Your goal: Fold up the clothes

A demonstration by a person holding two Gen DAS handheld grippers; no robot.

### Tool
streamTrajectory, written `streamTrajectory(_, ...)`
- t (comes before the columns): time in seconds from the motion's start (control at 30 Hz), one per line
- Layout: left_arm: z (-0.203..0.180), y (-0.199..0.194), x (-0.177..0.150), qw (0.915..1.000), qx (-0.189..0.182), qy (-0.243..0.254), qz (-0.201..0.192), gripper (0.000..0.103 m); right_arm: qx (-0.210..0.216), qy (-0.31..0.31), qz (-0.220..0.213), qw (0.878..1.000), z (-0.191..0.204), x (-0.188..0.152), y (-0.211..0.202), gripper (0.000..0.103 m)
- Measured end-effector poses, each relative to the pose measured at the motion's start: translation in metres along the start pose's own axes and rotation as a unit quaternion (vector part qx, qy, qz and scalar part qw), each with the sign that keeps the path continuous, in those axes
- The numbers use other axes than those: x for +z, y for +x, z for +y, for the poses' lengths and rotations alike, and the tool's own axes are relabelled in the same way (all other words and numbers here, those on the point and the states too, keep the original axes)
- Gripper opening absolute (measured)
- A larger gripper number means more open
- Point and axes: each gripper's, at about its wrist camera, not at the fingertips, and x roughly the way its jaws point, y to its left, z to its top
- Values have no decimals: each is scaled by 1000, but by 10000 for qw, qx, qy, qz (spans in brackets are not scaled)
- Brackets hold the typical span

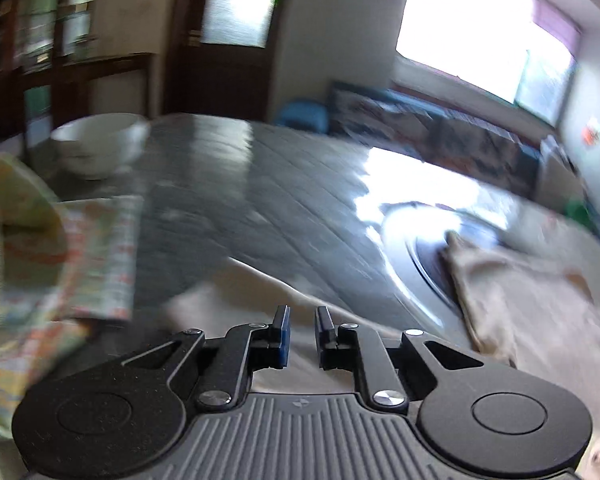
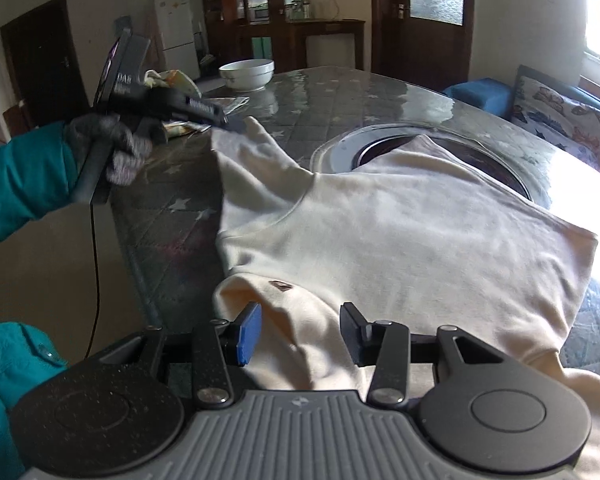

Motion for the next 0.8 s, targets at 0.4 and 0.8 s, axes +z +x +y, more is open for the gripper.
streamTrajectory(0.4, -7, -6, -18, 9907, 955, 962, -108, 40, 197, -45, -75, 9998, 3, -2, -2, 44)
streamTrajectory(0.8, -62, -39, -8, 9934, -139, 1100, -287, 40, 406, -155, 41, 9990, 15, -3, 3, 49)
